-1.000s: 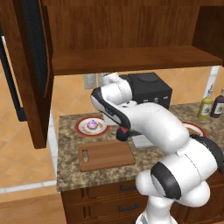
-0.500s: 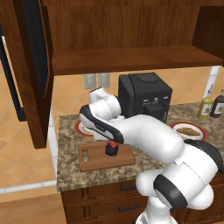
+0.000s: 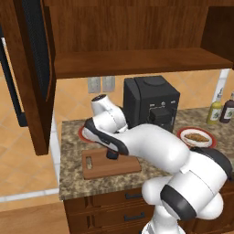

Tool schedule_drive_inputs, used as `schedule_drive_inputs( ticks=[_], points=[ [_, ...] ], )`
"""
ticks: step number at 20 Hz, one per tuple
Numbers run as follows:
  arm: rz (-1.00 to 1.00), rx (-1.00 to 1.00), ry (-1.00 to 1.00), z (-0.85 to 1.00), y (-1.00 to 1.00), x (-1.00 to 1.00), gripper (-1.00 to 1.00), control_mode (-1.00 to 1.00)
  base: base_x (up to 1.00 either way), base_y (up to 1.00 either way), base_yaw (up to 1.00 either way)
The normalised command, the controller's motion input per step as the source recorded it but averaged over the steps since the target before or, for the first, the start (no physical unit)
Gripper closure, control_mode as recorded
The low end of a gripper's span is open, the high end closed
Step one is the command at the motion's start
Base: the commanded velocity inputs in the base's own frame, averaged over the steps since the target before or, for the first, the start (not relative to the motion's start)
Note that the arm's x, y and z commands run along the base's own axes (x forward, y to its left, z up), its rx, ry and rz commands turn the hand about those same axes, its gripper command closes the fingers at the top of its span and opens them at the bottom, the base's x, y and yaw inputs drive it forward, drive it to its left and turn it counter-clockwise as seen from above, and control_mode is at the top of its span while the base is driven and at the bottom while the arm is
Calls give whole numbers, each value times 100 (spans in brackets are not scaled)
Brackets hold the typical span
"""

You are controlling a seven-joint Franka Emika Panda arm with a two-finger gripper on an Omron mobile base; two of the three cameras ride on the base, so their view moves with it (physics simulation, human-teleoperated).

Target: From the different types of pastries on the counter, select a croissant and place it on the cutting board. Then retrieve a jar of jam from the cabinet and place it alongside the croissant on the cutting board.

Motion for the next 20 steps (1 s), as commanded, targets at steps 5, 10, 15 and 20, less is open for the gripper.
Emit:
schedule_drive_inputs(
  ticks=[5, 10, 15, 20],
  points=[
    [14, 2, -39, -1, -15, 60, 100, -100, 0, 0, 0],
    [1, -8, -43, -42, 57, -42, 100, -100, 0, 0, 0],
    [1, 4, -21, -20, 12, -4, 100, -100, 0, 0, 0],
    [4, 0, -24, -2, -3, 46, 100, -100, 0, 0, 0]
  ],
)
